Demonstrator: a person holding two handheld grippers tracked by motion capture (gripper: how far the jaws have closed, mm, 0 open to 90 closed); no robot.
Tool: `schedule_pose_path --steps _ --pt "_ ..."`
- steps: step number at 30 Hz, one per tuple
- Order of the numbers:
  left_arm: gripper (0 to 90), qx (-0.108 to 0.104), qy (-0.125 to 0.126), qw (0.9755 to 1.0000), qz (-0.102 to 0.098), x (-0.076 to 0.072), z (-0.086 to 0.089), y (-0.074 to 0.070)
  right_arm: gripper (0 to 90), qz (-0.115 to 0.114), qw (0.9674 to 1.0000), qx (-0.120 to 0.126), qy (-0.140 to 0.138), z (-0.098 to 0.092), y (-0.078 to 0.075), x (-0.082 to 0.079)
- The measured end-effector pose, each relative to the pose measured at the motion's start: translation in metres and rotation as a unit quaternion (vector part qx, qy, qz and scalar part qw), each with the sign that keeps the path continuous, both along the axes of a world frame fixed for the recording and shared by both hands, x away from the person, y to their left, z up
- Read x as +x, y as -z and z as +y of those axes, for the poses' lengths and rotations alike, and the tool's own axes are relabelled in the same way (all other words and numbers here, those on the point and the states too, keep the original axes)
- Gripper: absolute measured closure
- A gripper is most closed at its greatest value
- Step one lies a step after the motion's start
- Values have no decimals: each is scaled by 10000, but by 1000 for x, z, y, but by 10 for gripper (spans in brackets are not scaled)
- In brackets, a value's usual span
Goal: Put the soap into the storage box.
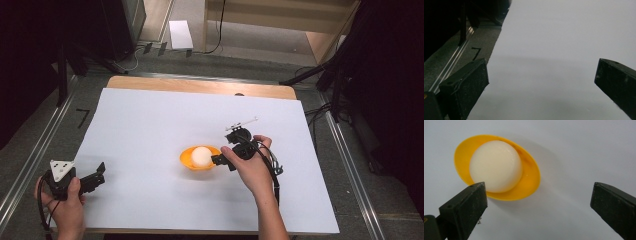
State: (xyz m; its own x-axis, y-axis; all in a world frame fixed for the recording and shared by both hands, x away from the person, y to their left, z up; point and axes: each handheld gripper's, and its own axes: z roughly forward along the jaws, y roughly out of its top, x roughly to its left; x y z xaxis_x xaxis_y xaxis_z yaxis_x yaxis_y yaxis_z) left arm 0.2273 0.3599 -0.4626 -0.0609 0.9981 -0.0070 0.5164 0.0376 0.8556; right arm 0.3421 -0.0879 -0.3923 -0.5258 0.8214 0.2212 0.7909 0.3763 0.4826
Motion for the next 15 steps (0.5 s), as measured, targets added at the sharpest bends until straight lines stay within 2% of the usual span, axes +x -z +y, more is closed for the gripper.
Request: schedule_pose_path --steps 15 --pt "0 8 4 10000 -2 0 0 0 10 -62 9996 -27 258 -29 4 -3"
